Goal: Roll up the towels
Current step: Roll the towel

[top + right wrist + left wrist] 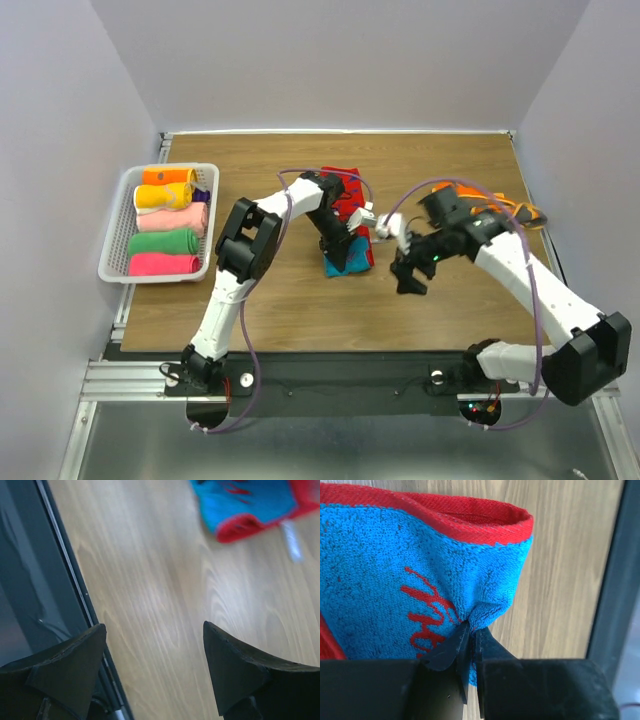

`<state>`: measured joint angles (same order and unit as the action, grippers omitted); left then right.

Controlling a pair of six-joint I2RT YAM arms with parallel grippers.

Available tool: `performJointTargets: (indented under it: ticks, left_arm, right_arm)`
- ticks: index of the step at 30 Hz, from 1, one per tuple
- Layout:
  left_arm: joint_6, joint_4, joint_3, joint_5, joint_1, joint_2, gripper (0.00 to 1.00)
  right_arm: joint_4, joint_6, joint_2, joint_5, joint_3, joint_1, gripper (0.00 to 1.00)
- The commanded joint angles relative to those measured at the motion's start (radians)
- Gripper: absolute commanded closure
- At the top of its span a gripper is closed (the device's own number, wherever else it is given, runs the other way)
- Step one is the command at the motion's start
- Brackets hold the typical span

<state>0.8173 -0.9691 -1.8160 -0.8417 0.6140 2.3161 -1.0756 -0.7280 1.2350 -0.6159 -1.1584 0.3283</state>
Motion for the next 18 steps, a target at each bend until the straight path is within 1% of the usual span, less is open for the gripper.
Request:
performJointTargets:
  ticks: [1,2,3,4,7,11,15,18]
  left_arm:
    - [0.095,-0.088,-0.058,0.084,0.000,0.123,0.85]
    - [0.086,-0.077,-0.059,0.099,0.000,0.127,0.85]
    - [0.085,-0.068,-0.060,0.104,0.000,0.131,0.85]
    - [0.082,-0.066,-0.065,0.110,0.000,0.135,0.84]
    - [0.077,-0.077,-0.077,0.107,-0.003,0.149,0.83]
    - [0.075,-0.075,-0.085,0.110,-0.007,0.157,0.80]
    - [0.075,-0.072,-0.098,0.116,-0.008,0.163,0.75]
    - [0.072,-0.074,-0.097,0.112,-0.010,0.164,0.74]
  right_arm:
    - [0.254,0.062,-0.020,0.247,0.081,0.225,0.18]
    - [0.311,0.067,0.003,0.295,0.080,0.262,0.20]
    - [0.334,0.067,0.055,0.320,0.072,0.279,0.21]
    - [0.401,0.064,0.072,0.376,0.075,0.314,0.21]
    - [0.503,0.021,0.119,0.435,0.081,0.394,0.21]
    - [0.578,-0.027,0.173,0.426,0.107,0.460,0.21]
    - [0.687,-0.091,0.210,0.429,0.179,0.469,0.23]
    - [0.752,-0.111,0.231,0.429,0.195,0.469,0.23]
